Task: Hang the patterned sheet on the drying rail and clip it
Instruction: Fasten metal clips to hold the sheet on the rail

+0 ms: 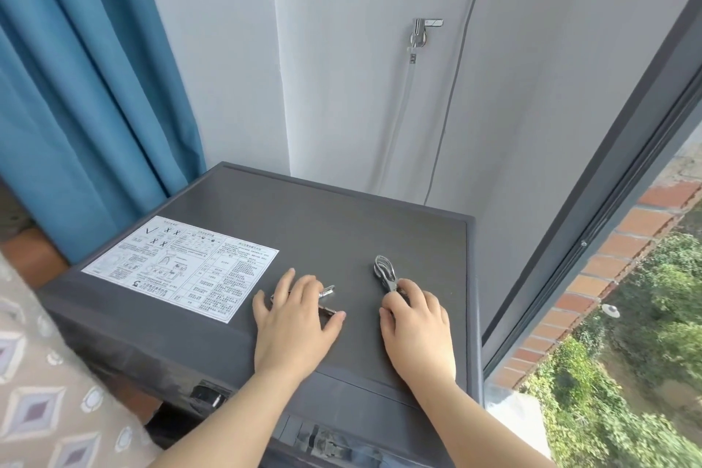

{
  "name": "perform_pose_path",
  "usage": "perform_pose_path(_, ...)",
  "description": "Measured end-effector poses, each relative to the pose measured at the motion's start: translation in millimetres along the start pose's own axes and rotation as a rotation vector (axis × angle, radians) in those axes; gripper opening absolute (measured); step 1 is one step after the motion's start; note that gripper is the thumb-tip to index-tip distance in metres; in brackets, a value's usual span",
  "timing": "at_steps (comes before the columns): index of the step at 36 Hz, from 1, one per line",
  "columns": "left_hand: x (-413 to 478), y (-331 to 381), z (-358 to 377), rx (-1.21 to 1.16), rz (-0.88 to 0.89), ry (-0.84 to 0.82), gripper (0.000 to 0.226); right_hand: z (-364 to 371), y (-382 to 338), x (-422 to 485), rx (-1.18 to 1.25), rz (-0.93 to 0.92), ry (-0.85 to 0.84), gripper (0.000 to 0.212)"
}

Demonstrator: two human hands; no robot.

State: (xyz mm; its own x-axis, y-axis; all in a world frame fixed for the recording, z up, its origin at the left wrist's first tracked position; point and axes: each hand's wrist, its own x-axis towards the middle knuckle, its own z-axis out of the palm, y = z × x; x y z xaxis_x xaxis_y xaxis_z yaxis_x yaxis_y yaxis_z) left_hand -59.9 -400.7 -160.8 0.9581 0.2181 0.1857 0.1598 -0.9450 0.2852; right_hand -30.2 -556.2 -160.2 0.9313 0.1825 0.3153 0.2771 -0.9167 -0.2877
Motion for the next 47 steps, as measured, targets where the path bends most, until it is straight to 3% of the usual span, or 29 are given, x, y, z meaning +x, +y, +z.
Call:
perform_pose_path(3,1.0,0.7,1.8,0.030,0.028,0.068,0.032,0.3,2.1,-0.1,0.050,-0.023,-0.011,0.019)
perform_pose_path(10,0.8,1.2,-0.6,0.013,0.019,0.007,0.042,-7.1,0.5,1.3,0.009,0.187,-0.207,0.063)
perform_pose_path(16,-0.3,-2.9,0.1,-0.149,0.010,0.108,0.047,-10.1,3.1,0.4,0.008,0.227,-0.209,0.052)
perform_pose_path(19,-2.3,-3.9,-0.3,-0.115,-0.036,0.202,0.053,-15.3,4.0,-4.2,0.077,0.200,-0.171,0.042)
perform_pose_path(26,-14.6,-6.2,-11.8,-0.224,-0.171,0.312,0.049,-23.6,1.4,-9.1,0.194,0.211,-0.185,0.045)
perform_pose_path(32,-20.3,-8.5,-37.3,-0.458,-0.212,0.279,0.050,-27.3,-10.7,-8.5,0.533,0.319,-0.145,0.045)
perform_pose_path(39,-17.5,-15.2,-78.7,-0.552,-0.206,0.226,0.047,-52.6,-48.4,-0.5,0.995,0.364,-0.243,0.039)
perform_pose_path(47,-20.8,-31.1,-162.4,-0.469,-0.191,0.417,0.048,-87.5,-115.7,22.8,1.333,0.333,-0.356,0.047)
